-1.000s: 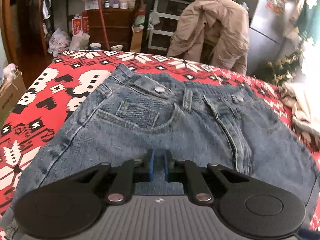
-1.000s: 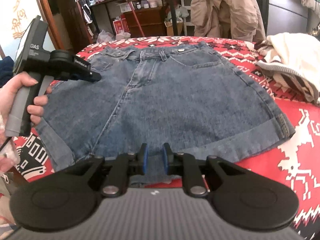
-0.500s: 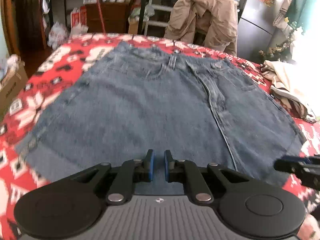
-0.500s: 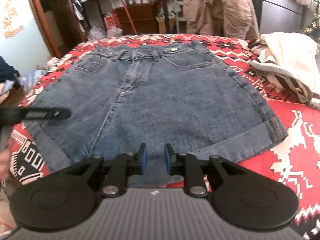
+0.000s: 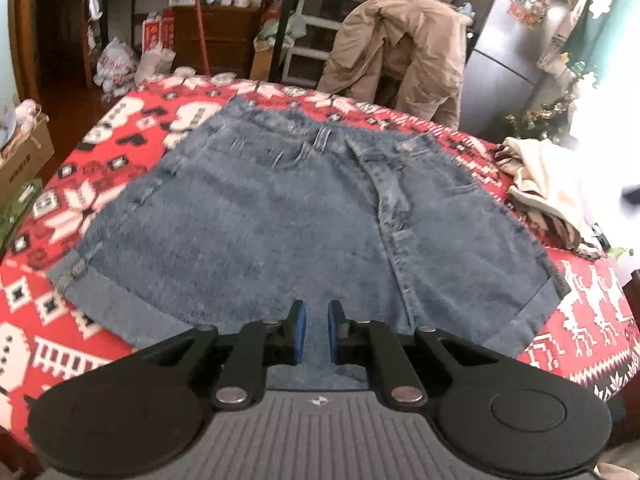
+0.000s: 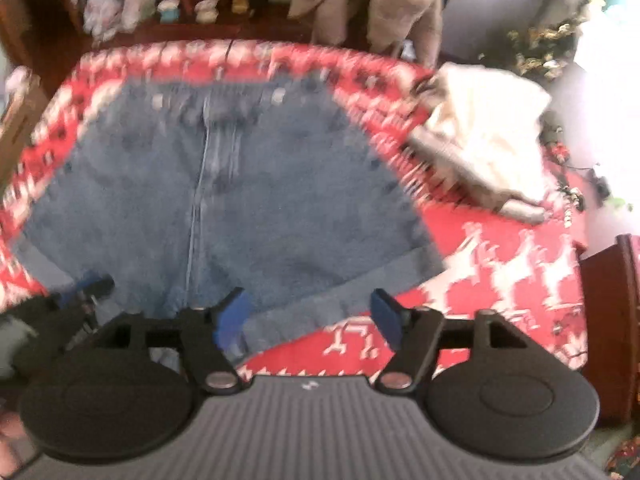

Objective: Fold clothes

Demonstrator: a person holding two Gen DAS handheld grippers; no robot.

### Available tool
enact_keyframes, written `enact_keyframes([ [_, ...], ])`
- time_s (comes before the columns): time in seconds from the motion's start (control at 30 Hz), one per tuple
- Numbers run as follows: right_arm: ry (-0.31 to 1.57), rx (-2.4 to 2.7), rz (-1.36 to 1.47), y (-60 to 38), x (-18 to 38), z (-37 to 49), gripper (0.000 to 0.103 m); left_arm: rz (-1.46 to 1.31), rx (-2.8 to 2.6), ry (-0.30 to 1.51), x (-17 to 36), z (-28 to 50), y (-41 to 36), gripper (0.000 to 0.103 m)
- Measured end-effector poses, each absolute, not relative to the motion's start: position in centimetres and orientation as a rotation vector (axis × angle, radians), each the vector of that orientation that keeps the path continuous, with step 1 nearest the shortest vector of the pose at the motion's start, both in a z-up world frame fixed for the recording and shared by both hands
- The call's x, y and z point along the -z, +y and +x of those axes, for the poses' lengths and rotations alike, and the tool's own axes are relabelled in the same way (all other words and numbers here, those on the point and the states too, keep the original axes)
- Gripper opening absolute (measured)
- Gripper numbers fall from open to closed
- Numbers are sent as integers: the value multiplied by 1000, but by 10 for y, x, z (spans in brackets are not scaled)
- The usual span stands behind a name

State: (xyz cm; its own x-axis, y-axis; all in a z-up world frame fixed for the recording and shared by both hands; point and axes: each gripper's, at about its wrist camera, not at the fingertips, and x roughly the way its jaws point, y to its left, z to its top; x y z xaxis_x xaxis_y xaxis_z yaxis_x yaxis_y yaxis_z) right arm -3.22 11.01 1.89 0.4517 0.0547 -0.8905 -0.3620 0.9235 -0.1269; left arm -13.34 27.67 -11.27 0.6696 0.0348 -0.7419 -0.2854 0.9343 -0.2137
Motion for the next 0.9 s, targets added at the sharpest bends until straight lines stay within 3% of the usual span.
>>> enact_keyframes([
  [0.1,937,-279,-323,113,-69,-37,94,-320,-179,811,106,-133,277,10],
  [0.33,819,-361,-396,128,-124,-49,102,-296,-205,849,112,-131,280,10],
  [0.9,801,-410,-432,109,-117,-53,102,-339,-292,915,80,-130,291,12],
])
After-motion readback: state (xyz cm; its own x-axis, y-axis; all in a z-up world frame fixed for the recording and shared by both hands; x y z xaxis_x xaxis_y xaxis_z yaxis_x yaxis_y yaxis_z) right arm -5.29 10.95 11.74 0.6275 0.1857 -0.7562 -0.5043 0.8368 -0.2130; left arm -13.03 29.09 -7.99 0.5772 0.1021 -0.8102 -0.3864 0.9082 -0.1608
